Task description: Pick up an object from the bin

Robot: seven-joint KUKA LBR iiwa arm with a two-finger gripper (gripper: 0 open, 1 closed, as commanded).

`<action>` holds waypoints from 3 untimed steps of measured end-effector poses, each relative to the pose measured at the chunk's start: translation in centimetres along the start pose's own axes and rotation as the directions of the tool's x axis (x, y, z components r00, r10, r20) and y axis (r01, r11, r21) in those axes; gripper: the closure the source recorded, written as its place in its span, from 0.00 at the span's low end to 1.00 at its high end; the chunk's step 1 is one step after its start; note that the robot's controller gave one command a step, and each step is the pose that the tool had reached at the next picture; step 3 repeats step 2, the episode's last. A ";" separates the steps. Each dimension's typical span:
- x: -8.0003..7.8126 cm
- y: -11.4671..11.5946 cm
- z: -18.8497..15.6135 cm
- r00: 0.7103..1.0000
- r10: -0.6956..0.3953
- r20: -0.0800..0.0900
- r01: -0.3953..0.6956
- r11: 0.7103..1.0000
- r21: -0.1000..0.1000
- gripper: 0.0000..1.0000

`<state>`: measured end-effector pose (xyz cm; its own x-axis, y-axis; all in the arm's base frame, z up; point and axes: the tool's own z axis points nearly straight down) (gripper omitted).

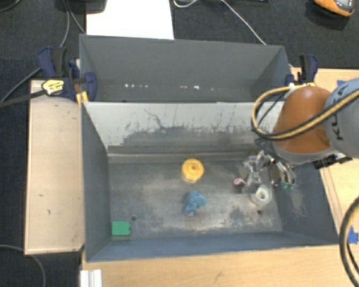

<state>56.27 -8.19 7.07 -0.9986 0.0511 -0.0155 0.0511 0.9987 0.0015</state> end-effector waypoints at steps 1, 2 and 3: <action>-0.7 0.0 -6.7 1.000 -0.001 -0.004 0.001 1.000 -0.001 1.00; -1.7 0.7 -15.7 0.999 0.044 0.002 -0.044 0.999 0.000 1.00; -1.7 0.7 -15.7 0.999 0.044 0.002 -0.044 0.999 0.000 1.00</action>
Offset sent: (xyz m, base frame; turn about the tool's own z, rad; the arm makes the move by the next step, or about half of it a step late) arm 0.0153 0.0068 0.1613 0.0489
